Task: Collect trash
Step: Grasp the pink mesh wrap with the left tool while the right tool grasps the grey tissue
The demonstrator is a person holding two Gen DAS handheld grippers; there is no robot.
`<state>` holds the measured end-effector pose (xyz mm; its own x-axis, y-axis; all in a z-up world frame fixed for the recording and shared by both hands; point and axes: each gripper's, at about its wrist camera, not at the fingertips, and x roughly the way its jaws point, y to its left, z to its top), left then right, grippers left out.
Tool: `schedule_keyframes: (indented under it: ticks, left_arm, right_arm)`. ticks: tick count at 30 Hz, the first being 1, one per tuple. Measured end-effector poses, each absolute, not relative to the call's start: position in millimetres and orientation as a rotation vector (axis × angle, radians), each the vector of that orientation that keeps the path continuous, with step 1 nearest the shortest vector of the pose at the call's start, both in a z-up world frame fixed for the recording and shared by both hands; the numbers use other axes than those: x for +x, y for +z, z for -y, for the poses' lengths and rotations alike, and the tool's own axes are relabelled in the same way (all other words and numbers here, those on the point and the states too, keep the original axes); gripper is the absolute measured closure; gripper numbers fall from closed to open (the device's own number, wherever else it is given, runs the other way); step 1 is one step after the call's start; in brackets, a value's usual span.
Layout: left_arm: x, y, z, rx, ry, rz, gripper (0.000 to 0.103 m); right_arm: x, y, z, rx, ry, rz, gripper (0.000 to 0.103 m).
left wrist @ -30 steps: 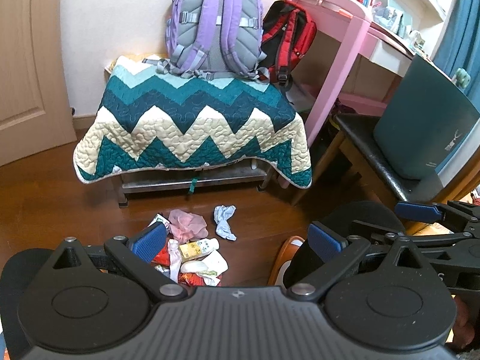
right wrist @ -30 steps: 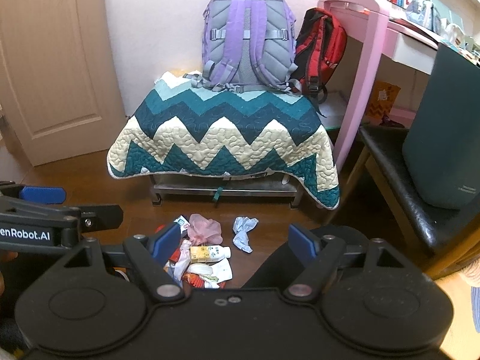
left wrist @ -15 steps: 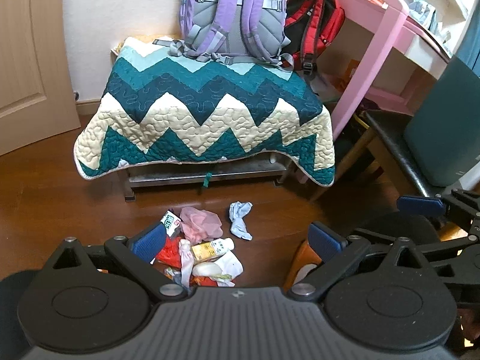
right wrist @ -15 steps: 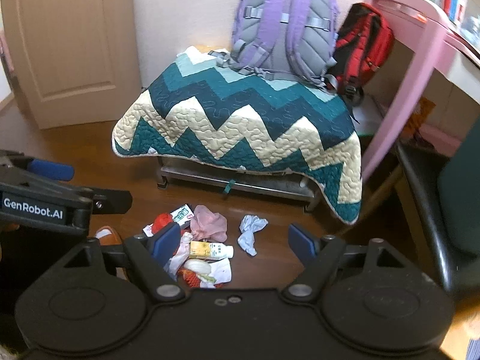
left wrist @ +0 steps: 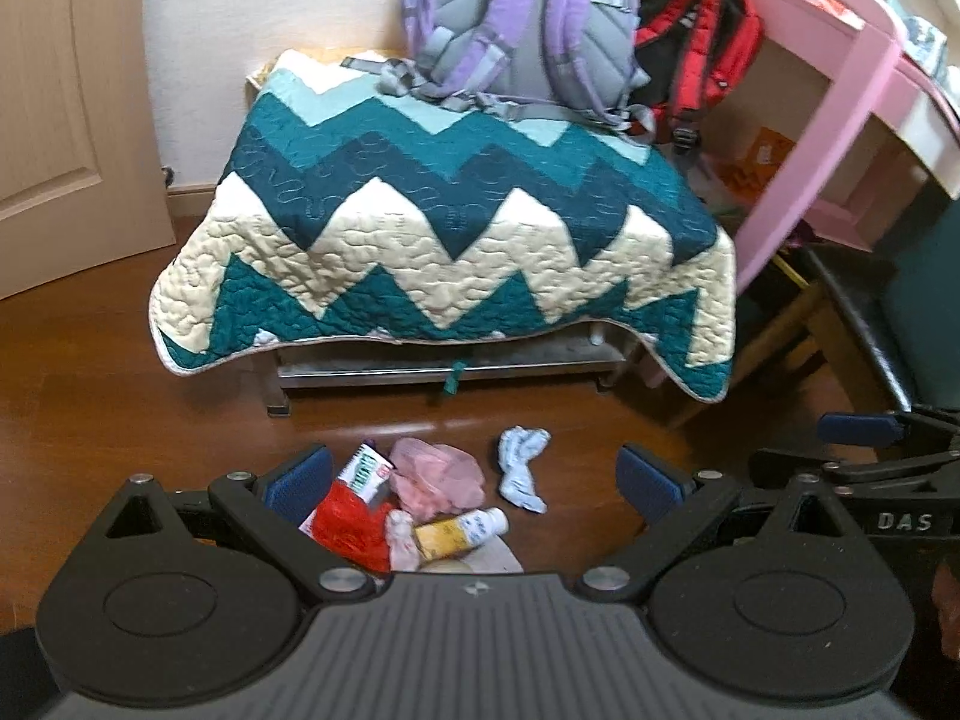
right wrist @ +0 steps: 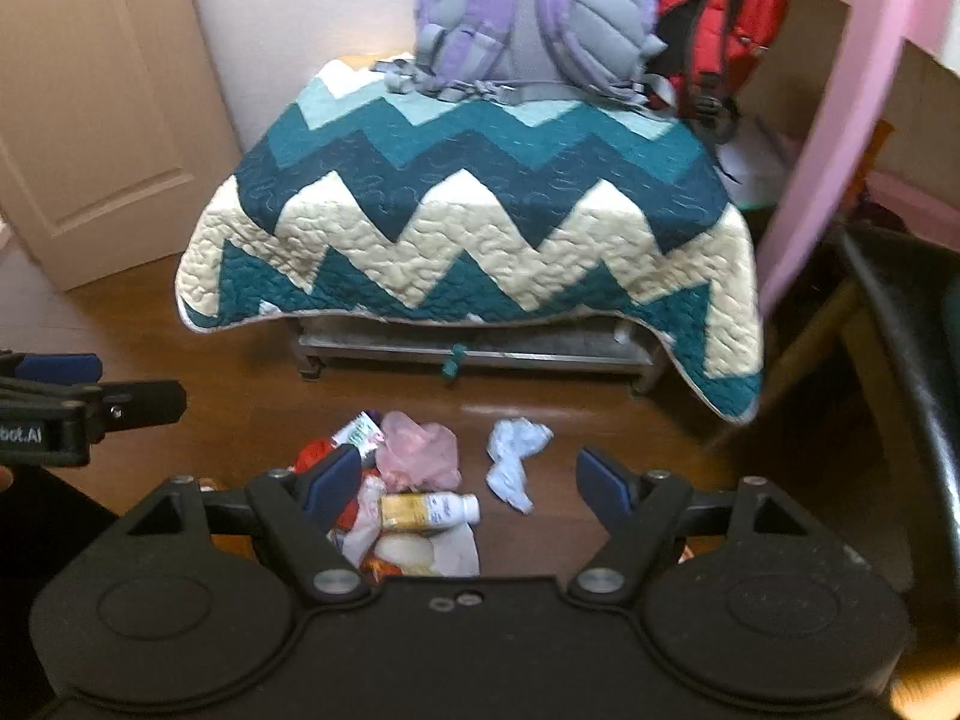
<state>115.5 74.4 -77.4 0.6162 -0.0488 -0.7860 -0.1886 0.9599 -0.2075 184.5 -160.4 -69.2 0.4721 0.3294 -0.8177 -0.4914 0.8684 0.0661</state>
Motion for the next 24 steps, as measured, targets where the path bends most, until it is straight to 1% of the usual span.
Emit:
schedule_keyframes:
  ticks: [5,10,17,24]
  left_arm:
    - [141.0,-105.6,-93.1,-0.272,0.125,-0.936,0.002]
    - [173.5,-141.8,-105.3,-0.312,0.128,-0.996,0.002]
    - [225.7,-205.5,-89.1,-0.312,0.056,-1.074,0.002]
    - [271.4,-287.5,-72.9,-0.338,0.046,-1.213,0.002]
  right_arm:
    - [223.4,-93.5,151.2,-0.171,0.522,-1.003,0.025]
    - [272.3,-129.8,139.0,-0.145,0.490,-1.044,0.025]
    - [340.8,-209.7,116.5,-0.088,0.447,-1.214,0.025]
    - [387.3,-313.0,116.6,0.063,0.314,-1.440,0.025]
